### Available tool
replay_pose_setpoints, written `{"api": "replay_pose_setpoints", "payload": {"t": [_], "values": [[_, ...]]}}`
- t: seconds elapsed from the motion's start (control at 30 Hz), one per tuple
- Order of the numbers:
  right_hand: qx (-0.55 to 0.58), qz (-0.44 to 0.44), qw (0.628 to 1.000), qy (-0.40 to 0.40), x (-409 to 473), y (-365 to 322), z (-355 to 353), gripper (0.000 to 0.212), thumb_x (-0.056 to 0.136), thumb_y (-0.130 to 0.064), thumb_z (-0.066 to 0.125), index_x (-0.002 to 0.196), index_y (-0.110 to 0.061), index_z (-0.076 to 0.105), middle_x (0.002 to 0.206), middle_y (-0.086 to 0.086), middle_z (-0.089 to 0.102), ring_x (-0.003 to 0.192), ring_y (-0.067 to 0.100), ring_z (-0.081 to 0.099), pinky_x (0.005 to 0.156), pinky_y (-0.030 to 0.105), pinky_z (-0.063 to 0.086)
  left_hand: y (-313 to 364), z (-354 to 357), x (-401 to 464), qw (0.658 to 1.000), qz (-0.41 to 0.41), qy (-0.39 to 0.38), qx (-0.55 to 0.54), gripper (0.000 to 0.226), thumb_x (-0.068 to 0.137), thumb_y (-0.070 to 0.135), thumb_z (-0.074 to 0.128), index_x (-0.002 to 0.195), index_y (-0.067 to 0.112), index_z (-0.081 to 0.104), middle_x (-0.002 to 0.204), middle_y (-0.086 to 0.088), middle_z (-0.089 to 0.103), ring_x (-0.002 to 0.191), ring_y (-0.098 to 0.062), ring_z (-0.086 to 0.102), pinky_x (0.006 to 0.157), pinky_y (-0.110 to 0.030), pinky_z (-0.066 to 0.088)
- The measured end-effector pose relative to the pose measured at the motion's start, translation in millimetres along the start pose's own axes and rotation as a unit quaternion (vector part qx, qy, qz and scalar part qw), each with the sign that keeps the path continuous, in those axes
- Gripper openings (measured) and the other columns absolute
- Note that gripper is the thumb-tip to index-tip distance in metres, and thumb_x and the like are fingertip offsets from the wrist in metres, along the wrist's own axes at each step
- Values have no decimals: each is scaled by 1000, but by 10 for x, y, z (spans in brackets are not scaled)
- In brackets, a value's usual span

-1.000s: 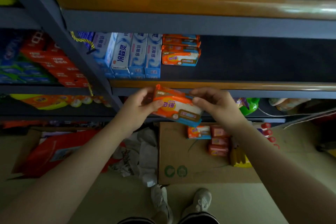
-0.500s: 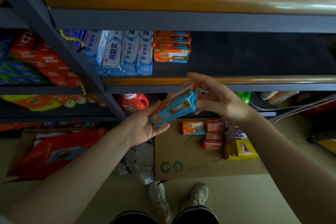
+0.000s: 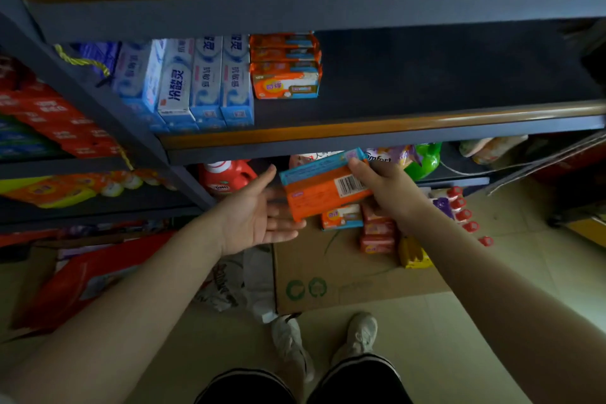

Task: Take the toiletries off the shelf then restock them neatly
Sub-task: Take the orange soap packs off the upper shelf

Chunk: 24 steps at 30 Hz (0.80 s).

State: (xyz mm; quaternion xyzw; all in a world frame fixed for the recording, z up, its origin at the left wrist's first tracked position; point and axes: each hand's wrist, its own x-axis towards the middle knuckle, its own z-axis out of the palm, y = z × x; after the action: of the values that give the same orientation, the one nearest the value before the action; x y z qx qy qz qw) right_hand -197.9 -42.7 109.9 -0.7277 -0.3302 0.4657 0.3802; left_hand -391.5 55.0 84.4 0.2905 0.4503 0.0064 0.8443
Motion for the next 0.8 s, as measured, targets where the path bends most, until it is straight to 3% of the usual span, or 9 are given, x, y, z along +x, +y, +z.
{"api": "replay_pose_setpoints", "payload": {"t": [0.1, 0.17, 0.23, 0.33, 0.43, 0.53, 0.6, 0.7, 0.8], "values": [[17, -3, 1000, -15, 2, 150, -80, 36, 90, -42, 52, 99, -8, 61, 90, 10, 68, 81, 23, 66, 71, 36, 55, -55, 61, 80, 1000, -22, -2, 0, 62, 82, 67, 38, 103, 14, 63, 87, -15, 70, 75, -30, 69, 63, -34, 58], [23, -27, 997, -61, -6, 239, -163, 29, 90, -33, 54, 105, -7, 59, 98, 12, 67, 90, 22, 66, 79, 37, 55, -88, 129, 158, 1000, -27, 4, 9, 63, 73, 64, 47, 107, 13, 62, 87, -14, 69, 71, -28, 68, 56, -28, 57], [41, -51, 991, -116, 9, 347, -282, 23, 89, -19, 56, 110, -11, 58, 102, 8, 67, 95, 16, 65, 83, 31, 55, -132, 209, 255, 999, -14, 8, 28, 51, 71, 51, 55, 104, 13, 62, 82, -9, 71, 68, -21, 67, 53, -24, 55], [56, -45, 987, -143, 76, 514, -469, 29, 85, -6, 59, 109, -23, 57, 101, -1, 65, 95, 9, 64, 80, 25, 55, -242, 286, 434, 995, 38, 5, 95, 32, 73, 34, 65, 98, 14, 60, 90, -6, 67, 76, -16, 64, 62, -26, 53], [14, -38, 988, -149, 264, 681, -629, 39, 80, 3, 64, 107, -23, 56, 101, -4, 63, 92, 2, 63, 75, 18, 53, -360, 270, 653, 984, 110, 16, 137, 51, 56, 32, 81, 99, 19, 58, 93, 3, 66, 82, -11, 65, 69, -27, 52], [-169, -98, 970, -142, 562, 926, -731, 47, 77, -3, 71, 119, -14, 53, 111, -3, 58, 94, -1, 58, 81, 8, 45, -523, 245, 1035, 967, 170, 33, 189, 60, 51, 27, 82, 105, 18, 57, 98, 5, 65, 83, 2, 64, 70, -14, 51], [-257, -122, 953, -105, 783, 1169, -795, 52, 77, -7, 72, 125, -12, 53, 120, 4, 57, 103, 10, 55, 81, 9, 40, -658, 214, 1392, 923, 211, 107, 303, 54, 66, 13, 81, 113, 14, 54, 104, 1, 62, 86, 2, 62, 70, -9, 46], [-275, -82, 957, -38, 982, 1473, -836, 41, 85, -7, 62, 125, -10, 54, 120, 7, 60, 108, 20, 56, 80, 16, 36, -891, 84, 1973, 791, 287, 222, 493, 66, 65, 16, 83, 124, 7, 54, 118, -7, 58, 106, -19, 57, 84, -20, 41], [-306, -112, 944, -58, 1105, 1732, -858, 41, 88, -8, 57, 128, -11, 47, 108, 2, 66, 86, 12, 56, 69, 10, 35, -1167, -32, 2471, 720, 300, 201, 592, 75, 64, 20, 84, 129, 2, 50, 131, -15, 49, 118, -30, 50, 95, -31, 37]]}}
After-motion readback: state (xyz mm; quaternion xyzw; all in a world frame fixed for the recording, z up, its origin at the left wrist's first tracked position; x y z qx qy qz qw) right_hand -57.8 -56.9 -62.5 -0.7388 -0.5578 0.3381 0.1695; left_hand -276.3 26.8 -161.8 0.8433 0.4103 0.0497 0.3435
